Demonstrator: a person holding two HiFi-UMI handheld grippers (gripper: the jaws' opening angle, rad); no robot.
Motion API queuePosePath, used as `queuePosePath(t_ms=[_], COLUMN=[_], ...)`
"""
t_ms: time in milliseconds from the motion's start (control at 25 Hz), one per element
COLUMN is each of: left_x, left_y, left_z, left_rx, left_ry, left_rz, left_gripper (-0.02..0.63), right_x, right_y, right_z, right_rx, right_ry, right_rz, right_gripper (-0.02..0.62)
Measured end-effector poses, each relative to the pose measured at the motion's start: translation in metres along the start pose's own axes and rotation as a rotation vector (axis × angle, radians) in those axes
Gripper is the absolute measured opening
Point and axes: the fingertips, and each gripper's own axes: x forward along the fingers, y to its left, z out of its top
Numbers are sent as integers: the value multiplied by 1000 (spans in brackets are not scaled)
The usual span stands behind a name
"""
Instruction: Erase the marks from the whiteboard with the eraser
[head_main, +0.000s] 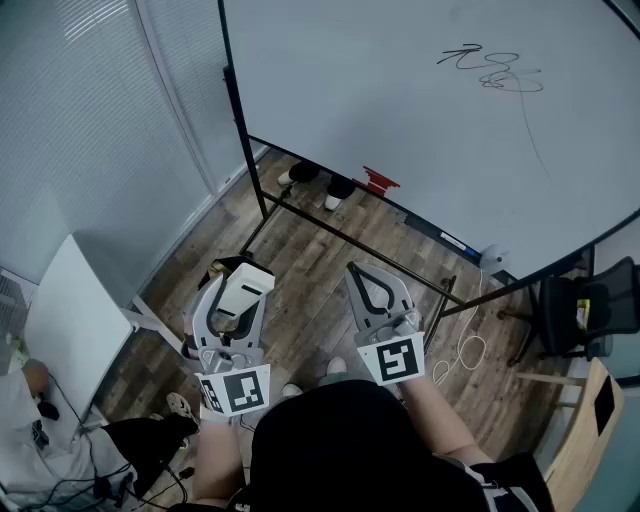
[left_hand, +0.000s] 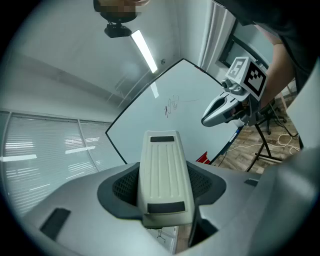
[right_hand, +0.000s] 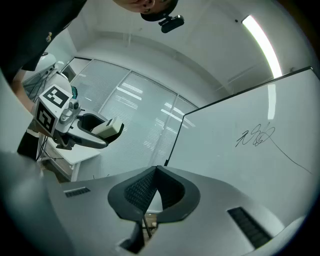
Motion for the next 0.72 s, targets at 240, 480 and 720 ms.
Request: queuePosePath(t_ms=[240,480,720], left_x=[36,76,113], left_y=[-8,-20,-20], left_z=[9,23,27], left_rx=[-15,-75,-111], left_ry=[14,25,16], left_rz=[12,9,-13], left_gripper=[265,265,265], right_x=[1,3,15], right_y=[-36,-71,-102], right_z=[-12,-36,-64], right_rx=[-11,21,73], right_ry=[-4,-19,-4], right_rz=[-7,11,-13], right_gripper=[28,29,29])
